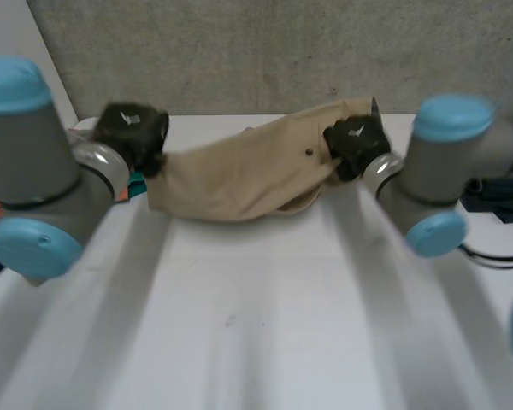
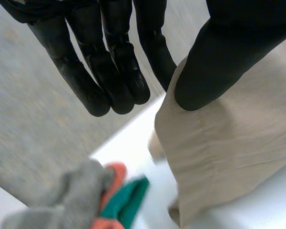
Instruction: Fold the laundry.
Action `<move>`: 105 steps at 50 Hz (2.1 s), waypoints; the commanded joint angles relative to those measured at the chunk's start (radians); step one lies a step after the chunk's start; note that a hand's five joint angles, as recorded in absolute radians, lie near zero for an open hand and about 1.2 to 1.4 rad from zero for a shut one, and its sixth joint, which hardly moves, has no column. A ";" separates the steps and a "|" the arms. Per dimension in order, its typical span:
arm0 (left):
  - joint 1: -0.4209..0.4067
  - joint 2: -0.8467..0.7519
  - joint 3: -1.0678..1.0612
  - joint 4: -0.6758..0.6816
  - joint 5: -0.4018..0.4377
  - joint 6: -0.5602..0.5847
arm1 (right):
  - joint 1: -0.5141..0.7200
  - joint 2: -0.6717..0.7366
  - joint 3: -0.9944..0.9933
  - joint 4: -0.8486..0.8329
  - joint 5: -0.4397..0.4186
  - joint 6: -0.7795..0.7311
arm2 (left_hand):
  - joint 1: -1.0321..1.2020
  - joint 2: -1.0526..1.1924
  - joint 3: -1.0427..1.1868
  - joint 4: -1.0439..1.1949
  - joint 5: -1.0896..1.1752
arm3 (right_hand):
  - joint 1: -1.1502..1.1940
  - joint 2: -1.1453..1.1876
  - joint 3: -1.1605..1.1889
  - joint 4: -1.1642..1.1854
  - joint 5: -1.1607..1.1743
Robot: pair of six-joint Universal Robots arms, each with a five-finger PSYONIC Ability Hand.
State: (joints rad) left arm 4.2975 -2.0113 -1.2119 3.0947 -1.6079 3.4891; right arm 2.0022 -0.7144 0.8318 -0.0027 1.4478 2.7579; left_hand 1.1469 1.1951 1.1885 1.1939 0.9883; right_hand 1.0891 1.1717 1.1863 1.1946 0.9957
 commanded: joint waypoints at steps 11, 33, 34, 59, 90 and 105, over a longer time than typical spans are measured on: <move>-0.002 0.437 0.236 -0.071 0.017 -0.225 | -0.151 -0.490 -0.230 0.458 -0.132 0.055 | 0.249 0.201 0.208 0.202 0.233 | 0.307 0.225 0.210 0.202 0.226; 0.042 -0.091 0.718 -0.070 -0.010 -0.176 | -0.129 -0.310 -0.201 0.110 0.032 0.200 | 0.249 0.201 0.208 0.202 0.233 | 0.307 0.225 0.210 0.202 0.226; 0.045 -0.162 0.748 -0.051 -0.012 -0.161 | -0.119 -0.271 -0.180 0.058 0.045 0.192 | 0.249 0.201 0.208 0.202 0.233 | 0.307 0.225 0.210 0.202 0.226; 0.044 -0.292 0.605 0.001 -0.083 0.016 | -0.103 -0.163 -0.117 0.105 0.036 -0.032 | -0.972 -1.021 -1.014 -1.019 -0.988 | -0.915 -0.997 -1.012 -1.020 -0.996; -0.197 -0.244 -0.133 0.137 0.132 0.166 | -0.218 -0.407 0.674 0.132 -0.195 -0.176 | -0.528 -0.577 -0.570 -0.575 -0.544 | -0.753 -0.836 -0.850 -0.859 -0.834; -0.111 -0.254 -0.075 0.220 -0.032 0.214 | -0.218 -0.477 0.741 0.056 -0.219 -0.132 | 0.249 0.201 0.208 0.202 0.233 | -0.662 -0.745 -0.759 -0.768 -0.743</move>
State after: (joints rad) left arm 4.1387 -2.2956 -1.2862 3.2722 -1.5438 3.6797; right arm 1.7822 -1.1670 1.5665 0.0446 1.2472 2.6209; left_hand 1.1855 1.1941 1.1870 1.1934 0.9839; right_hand 0.3432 0.3288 0.3503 0.3453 0.1870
